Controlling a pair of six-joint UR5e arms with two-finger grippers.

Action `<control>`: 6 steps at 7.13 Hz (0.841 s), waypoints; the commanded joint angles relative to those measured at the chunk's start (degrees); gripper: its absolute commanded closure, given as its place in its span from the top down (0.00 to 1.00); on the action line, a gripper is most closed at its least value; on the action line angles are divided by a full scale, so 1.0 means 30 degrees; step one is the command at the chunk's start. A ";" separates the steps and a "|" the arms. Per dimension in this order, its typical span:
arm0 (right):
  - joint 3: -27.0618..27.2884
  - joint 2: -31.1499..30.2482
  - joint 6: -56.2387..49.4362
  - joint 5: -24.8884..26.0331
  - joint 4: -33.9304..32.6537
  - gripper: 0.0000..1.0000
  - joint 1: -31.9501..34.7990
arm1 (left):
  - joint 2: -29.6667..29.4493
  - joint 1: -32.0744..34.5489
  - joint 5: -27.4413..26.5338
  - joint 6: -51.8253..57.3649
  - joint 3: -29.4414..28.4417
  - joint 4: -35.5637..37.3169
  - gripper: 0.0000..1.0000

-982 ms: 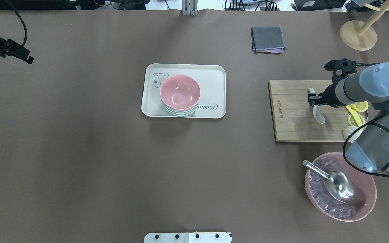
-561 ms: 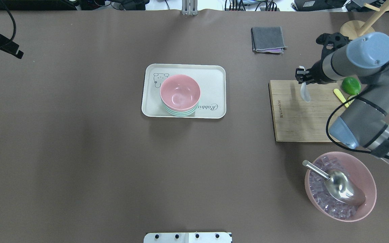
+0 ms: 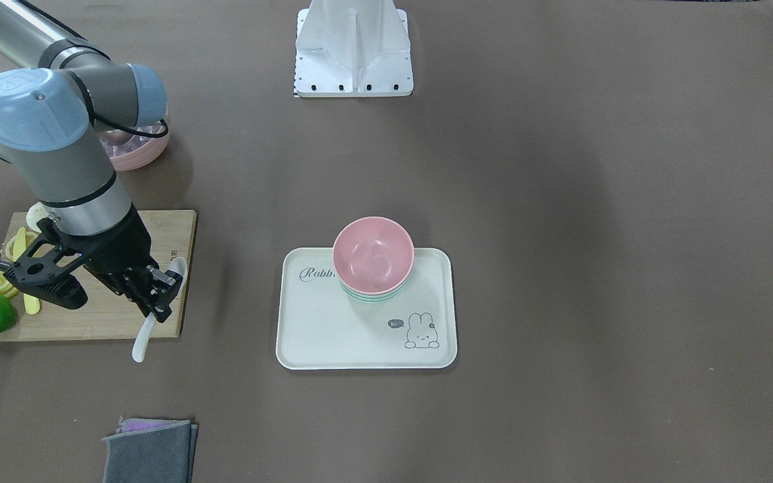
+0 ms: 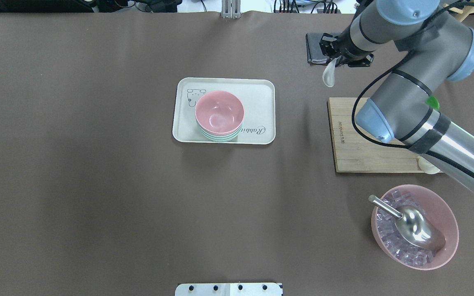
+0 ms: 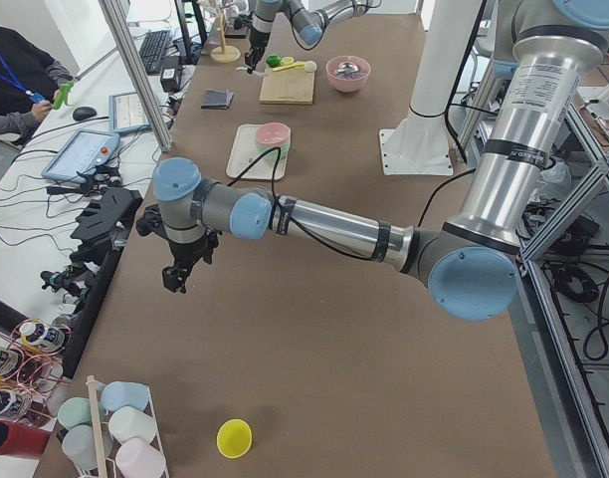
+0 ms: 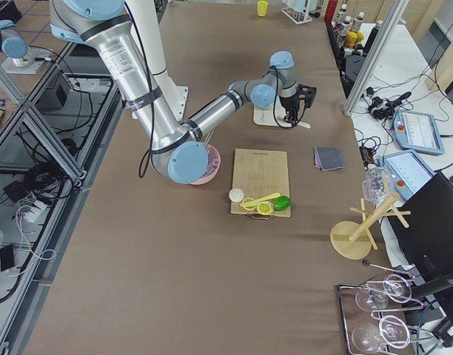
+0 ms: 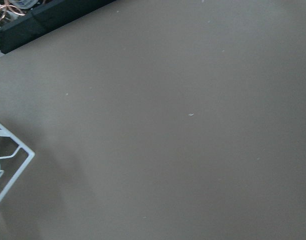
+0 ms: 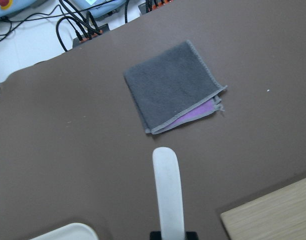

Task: Stack pink bowl on green and place spoon
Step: 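Lift the white spoon and carry it over the stacked pink bowl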

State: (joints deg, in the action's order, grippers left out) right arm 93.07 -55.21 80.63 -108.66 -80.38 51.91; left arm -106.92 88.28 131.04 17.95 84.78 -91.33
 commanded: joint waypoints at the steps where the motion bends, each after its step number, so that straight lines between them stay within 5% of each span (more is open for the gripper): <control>1: -0.0521 0.2865 0.3456 0.0240 -0.1851 0.00 -0.0685 | 0.0421 0.1770 0.0032 0.3735 -0.1422 0.0093 0.98; 4: -0.1869 0.4864 0.7452 0.4102 -0.2295 0.00 -0.3993 | 0.1097 0.1834 0.0061 0.3860 -0.1249 -0.0141 0.98; 6: -0.5487 0.7641 0.9094 0.6268 -0.2913 0.00 -0.5722 | 0.1245 0.1834 0.0061 0.3831 -0.1190 -0.0141 0.98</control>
State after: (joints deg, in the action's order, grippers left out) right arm 82.93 -36.99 104.90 -93.72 -88.34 37.97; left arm -103.41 93.76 131.22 29.45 81.13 -91.73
